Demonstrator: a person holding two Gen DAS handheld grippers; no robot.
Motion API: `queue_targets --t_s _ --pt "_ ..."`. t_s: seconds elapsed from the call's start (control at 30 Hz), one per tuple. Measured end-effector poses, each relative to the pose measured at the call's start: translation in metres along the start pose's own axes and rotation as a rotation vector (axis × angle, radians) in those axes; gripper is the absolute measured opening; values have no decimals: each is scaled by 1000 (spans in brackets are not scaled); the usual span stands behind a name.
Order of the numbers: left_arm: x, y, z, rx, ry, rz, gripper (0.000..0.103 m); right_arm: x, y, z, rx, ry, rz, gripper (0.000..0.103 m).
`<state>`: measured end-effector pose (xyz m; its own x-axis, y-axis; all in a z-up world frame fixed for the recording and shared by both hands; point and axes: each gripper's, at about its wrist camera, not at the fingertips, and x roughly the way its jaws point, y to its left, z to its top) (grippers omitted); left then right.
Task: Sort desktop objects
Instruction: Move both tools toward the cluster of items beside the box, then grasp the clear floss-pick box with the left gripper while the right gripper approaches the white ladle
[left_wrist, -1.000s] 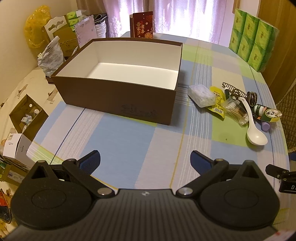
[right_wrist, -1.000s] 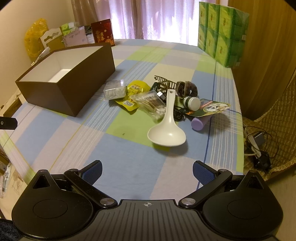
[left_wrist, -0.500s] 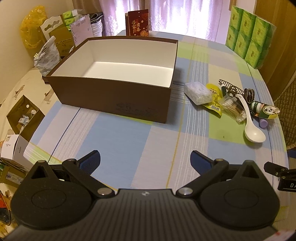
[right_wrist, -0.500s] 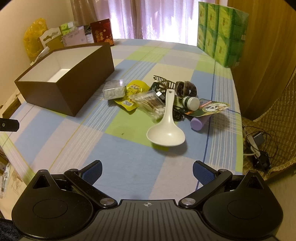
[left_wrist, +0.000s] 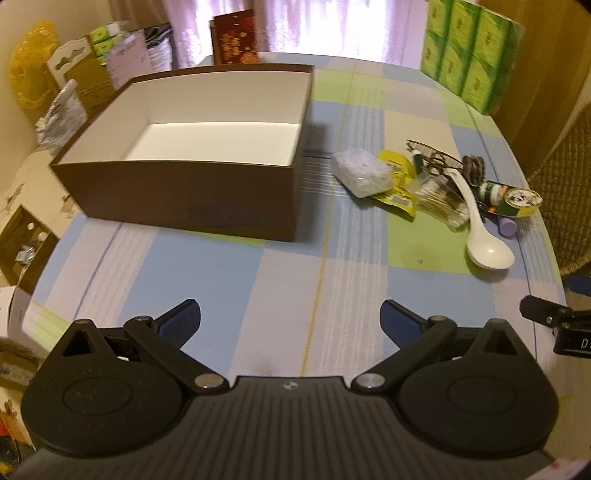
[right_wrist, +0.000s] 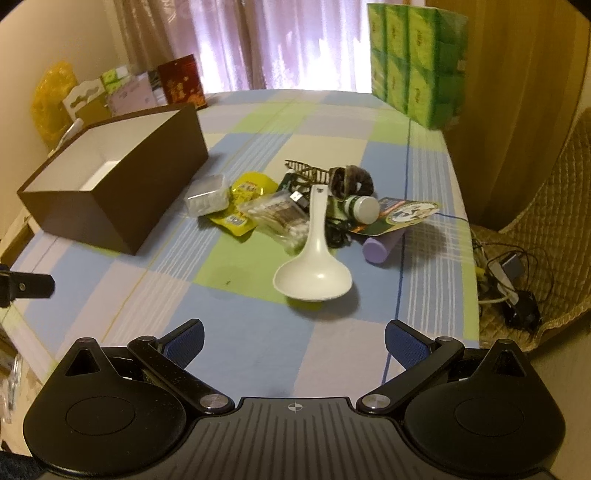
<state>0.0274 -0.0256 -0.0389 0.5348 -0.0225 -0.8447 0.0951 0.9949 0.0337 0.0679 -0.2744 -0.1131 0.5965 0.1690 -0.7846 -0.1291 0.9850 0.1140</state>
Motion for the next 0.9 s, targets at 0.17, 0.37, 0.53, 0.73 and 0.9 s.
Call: queue_targets --t_s 0.17,0.37,0.53,0.73,0.9 --pt "15 -15 10 46 3 -69 102 6 -14 3 67 22 19 101" --pt "41 -34 31 63 35 -164 102 16 -23 10 47 41 -5 101" --pt "59 -52 51 97 38 -178 102 27 -40 20 94 68 -6 101" --pt "82 -62 76 114 43 -171 102 44 -58 33 164 79 -26 101" --pt "100 -66 96 112 55 -166 102 58 -73 39 261 87 -15 101"
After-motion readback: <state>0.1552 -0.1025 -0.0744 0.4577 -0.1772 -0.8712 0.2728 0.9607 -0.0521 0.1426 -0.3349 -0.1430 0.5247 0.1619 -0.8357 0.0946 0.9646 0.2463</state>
